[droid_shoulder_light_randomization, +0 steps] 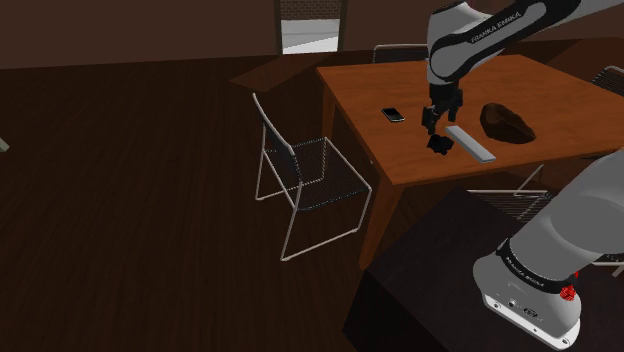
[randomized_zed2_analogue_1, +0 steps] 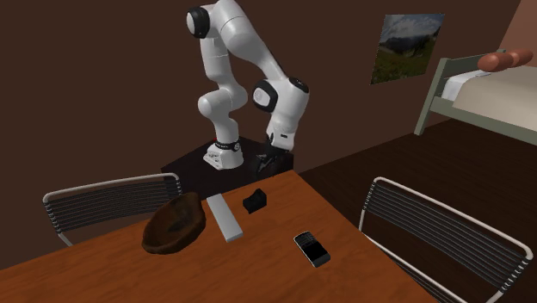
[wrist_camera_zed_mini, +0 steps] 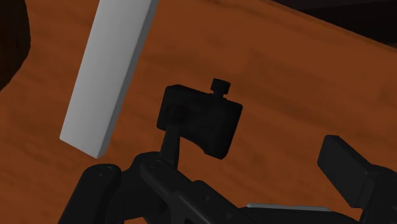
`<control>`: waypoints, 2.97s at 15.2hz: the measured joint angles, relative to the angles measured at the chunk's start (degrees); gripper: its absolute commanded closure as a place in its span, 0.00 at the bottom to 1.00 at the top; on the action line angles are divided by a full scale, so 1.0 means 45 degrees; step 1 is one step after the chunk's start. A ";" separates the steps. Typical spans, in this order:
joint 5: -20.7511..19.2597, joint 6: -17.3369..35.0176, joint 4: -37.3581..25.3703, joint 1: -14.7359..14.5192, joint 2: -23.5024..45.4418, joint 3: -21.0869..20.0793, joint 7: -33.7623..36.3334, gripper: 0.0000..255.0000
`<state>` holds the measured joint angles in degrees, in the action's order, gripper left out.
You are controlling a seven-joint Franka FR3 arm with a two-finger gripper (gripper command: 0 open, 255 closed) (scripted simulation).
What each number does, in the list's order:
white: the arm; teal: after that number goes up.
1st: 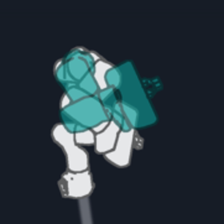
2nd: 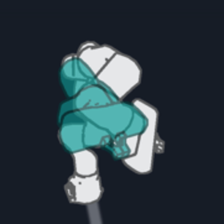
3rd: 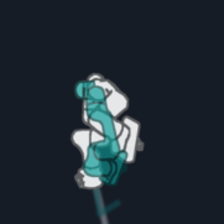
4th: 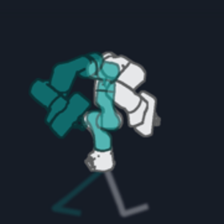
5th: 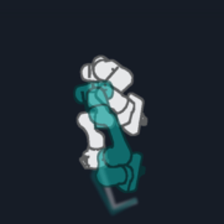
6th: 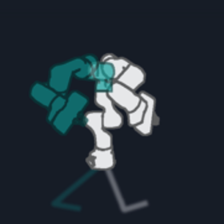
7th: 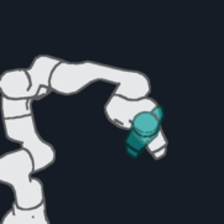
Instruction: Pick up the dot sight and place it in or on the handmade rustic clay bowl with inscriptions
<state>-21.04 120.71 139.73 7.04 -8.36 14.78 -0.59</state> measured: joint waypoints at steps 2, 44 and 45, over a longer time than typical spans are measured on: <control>-0.0115 0.0451 -0.0108 0.0103 0.0579 0.0129 -0.0006 0.00; -0.0147 -0.1224 -0.0720 0.0194 -0.0585 0.0140 -0.0546 1.00; -0.0131 -0.1407 -0.0799 0.0182 -0.0689 0.0114 -0.0567 1.00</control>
<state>-21.63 114.37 136.13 7.85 -11.46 15.30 -3.14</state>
